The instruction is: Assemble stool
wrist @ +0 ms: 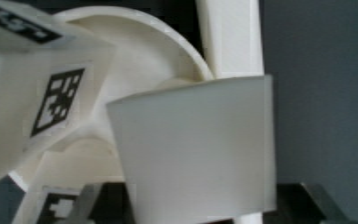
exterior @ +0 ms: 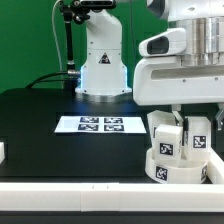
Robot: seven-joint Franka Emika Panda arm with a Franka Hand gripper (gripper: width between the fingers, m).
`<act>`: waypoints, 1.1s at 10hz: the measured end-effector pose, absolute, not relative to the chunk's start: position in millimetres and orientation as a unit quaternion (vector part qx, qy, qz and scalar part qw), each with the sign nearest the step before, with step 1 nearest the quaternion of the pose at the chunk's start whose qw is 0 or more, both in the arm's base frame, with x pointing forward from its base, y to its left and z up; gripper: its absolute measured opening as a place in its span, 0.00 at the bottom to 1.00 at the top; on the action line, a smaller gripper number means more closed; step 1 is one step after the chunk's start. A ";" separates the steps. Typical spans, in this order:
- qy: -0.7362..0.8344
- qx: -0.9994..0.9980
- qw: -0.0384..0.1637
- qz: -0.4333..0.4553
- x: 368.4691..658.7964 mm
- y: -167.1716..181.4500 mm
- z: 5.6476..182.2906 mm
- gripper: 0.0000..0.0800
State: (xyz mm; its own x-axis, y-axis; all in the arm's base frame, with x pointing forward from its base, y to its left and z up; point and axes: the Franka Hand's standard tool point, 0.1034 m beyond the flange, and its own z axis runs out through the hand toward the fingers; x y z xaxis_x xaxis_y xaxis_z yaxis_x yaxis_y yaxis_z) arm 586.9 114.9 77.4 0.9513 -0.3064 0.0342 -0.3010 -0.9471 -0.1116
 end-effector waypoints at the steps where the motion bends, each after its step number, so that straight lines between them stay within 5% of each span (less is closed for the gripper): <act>1: 0.174 -0.983 0.053 -0.024 586.9 114.8 77.4 0.43; 6: 0.344 -0.937 0.065 -0.012 587.1 113.5 77.2 0.43; 11: 0.549 -0.830 0.099 0.007 588.2 111.2 76.5 0.43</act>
Offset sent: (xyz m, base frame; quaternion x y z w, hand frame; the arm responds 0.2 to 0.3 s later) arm 0.0000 0.0000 0.0000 0.0000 0.0000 0.1938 0.9810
